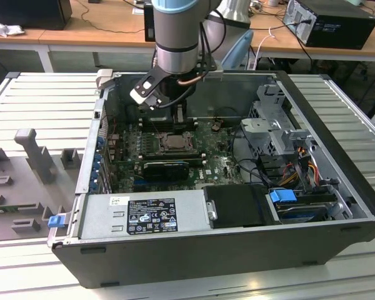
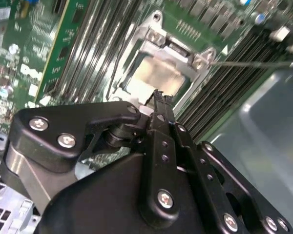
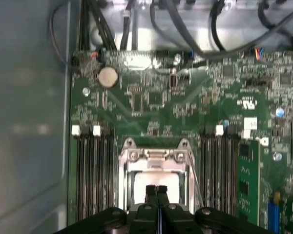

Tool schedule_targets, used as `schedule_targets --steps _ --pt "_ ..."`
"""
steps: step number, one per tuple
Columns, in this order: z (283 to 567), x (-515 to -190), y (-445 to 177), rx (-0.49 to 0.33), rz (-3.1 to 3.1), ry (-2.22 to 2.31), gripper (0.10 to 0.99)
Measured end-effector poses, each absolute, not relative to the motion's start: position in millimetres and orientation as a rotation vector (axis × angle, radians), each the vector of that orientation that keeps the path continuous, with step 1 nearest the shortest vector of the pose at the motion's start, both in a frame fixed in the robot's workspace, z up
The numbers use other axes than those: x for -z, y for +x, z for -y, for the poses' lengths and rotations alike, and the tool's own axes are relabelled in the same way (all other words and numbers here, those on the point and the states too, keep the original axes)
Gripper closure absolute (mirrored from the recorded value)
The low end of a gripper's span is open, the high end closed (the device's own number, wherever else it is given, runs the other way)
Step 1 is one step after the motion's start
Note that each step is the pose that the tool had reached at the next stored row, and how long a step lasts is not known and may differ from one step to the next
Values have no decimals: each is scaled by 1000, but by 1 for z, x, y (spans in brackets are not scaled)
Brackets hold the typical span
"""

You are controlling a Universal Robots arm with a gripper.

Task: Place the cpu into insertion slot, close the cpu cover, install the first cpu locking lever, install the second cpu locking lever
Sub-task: 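Close the cpu cover, then install the first cpu locking lever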

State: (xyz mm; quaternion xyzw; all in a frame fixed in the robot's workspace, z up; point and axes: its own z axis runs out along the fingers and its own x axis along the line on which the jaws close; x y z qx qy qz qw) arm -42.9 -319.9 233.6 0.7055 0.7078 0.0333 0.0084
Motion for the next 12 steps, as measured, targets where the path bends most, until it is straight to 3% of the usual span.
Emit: schedule_targets --steps 12 --pt "320 -242 -49 -104 -2212 2205 980"
